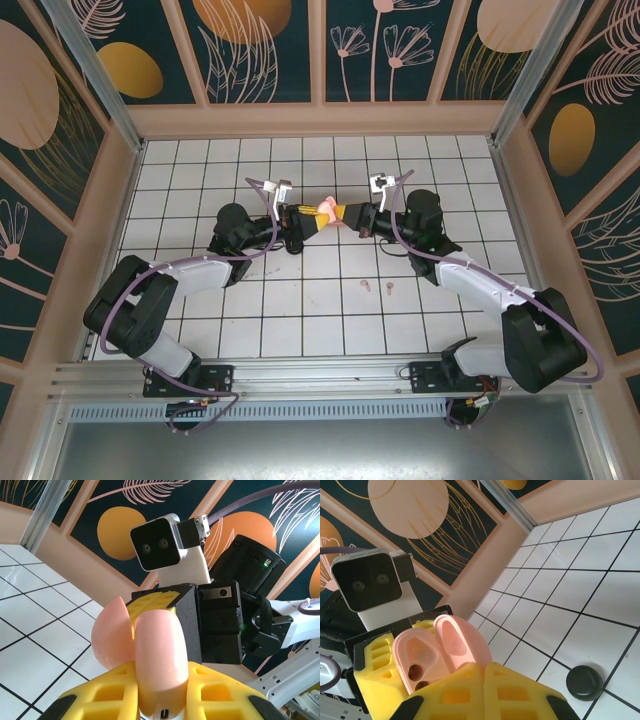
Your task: Insert the wireless bluetooth earbuds into the charging case
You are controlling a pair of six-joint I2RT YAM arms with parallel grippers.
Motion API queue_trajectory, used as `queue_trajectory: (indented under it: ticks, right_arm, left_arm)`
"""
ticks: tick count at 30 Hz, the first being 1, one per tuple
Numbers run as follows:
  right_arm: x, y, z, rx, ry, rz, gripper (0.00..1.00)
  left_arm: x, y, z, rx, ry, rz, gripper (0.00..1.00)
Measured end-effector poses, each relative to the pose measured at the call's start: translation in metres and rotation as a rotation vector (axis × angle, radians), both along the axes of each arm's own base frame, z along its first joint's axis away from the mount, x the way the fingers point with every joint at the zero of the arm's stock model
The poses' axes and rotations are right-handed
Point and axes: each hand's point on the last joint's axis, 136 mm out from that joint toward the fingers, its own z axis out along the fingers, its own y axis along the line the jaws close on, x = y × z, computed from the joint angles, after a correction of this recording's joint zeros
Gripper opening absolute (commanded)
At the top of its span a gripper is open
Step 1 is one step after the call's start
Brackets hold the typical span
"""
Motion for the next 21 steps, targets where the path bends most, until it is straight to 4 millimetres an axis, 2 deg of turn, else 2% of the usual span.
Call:
queue_trajectory:
  ticks: [4, 7, 15, 18, 21]
  right_arm:
    - [0.001, 0.000, -0.001, -0.014, 0.008, -0.004, 0.00]
    - [0.006, 0.000, 0.003, -0.049, 0.006, -0.014, 0.00]
    - [0.041, -0.011, 0.039, -0.248, -0.101, -0.107, 0.00]
    - [0.052, -0.016, 0.043, -0.344, -0.136, -0.129, 0.00]
    - [0.062, -0.020, 0.040, -0.449, -0.161, -0.139, 0.00]
  left_arm:
    - [0.003, 0.000, -0.001, -0.001, 0.007, 0.016, 0.45]
    - [0.009, 0.001, -0.003, 0.003, 0.005, 0.054, 0.56]
    - [0.024, 0.015, -0.033, 0.113, 0.005, 0.161, 0.67]
    - [0.027, 0.024, -0.033, 0.174, -0.029, 0.184, 0.69]
    - [0.035, 0.031, -0.024, 0.234, -0.089, 0.196, 0.71]
